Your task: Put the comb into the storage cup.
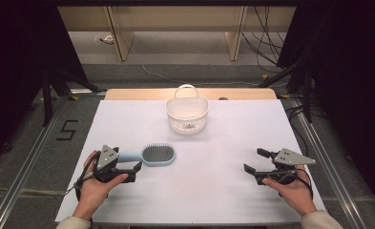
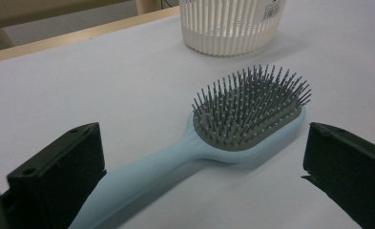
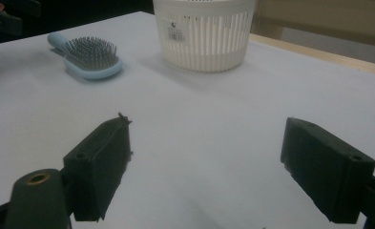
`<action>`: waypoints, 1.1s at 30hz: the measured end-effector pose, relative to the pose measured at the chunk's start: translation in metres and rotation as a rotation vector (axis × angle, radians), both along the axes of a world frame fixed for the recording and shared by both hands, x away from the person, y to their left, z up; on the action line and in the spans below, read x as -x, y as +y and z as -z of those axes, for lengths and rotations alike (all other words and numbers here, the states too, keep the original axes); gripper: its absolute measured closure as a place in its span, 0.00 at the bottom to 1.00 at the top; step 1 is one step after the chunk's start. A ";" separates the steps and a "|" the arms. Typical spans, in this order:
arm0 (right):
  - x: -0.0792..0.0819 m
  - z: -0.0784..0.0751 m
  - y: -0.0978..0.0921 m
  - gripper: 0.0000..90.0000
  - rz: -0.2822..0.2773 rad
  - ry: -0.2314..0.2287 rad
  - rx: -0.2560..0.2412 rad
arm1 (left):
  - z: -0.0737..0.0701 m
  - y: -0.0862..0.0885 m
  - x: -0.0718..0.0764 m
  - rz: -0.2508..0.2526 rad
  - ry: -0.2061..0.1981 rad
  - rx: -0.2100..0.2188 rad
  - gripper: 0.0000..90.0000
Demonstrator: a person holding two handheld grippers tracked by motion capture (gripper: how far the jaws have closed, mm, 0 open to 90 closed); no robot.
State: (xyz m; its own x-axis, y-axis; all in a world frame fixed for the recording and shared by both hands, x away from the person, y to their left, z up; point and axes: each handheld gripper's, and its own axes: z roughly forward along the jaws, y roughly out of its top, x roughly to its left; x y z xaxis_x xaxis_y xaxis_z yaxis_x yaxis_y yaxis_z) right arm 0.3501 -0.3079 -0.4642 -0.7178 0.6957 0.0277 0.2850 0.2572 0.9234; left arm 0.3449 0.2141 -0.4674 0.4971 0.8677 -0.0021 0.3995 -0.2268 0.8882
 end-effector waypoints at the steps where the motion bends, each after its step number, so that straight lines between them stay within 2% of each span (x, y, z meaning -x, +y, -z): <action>1: 0.000 0.000 0.000 0.20 0.000 -0.002 0.000 | 0.000 0.000 0.000 0.000 0.000 0.000 0.00; 7: 0.000 0.000 0.000 0.20 -0.001 -0.003 0.000 | -0.002 0.001 -0.001 -0.013 -0.006 0.003 0.02; 9: 0.000 0.000 0.000 0.20 -0.001 -0.004 -0.001 | -0.004 0.002 -0.003 -0.028 -0.011 -0.001 0.08; 12: -0.001 0.001 0.000 0.21 0.001 0.000 -0.001 | -0.010 0.004 -0.010 -0.095 -0.017 -0.021 0.29; 13: -0.001 0.001 0.000 0.21 0.001 0.000 -0.001 | -0.010 0.004 -0.010 -0.095 -0.017 -0.021 0.44; 16: -0.003 0.001 0.001 0.21 0.001 0.001 0.002 | -0.019 0.007 -0.026 -0.169 0.005 -0.033 0.80; 19: -0.003 0.001 0.001 0.21 0.000 0.000 0.002 | -0.020 0.007 -0.034 -0.187 0.025 -0.058 1.00; 20: -0.003 0.002 0.002 0.21 -0.001 0.004 0.003 | -0.020 0.006 -0.043 -0.190 0.061 -0.074 1.00; 21: -0.003 0.002 0.002 0.21 -0.001 0.004 0.003 | -0.020 0.006 -0.043 -0.190 0.061 -0.074 1.00; 24: -0.004 0.002 0.002 0.21 -0.004 0.008 0.003 | -0.018 0.003 -0.055 -0.201 0.092 -0.133 1.00; 30: -0.004 0.002 0.002 0.21 -0.007 0.005 0.001 | -0.015 0.006 -0.072 -0.249 0.152 -0.160 1.00; 33: -0.004 0.002 0.002 0.21 -0.005 0.006 0.000 | -0.010 0.008 -0.078 -0.248 0.187 -0.166 1.00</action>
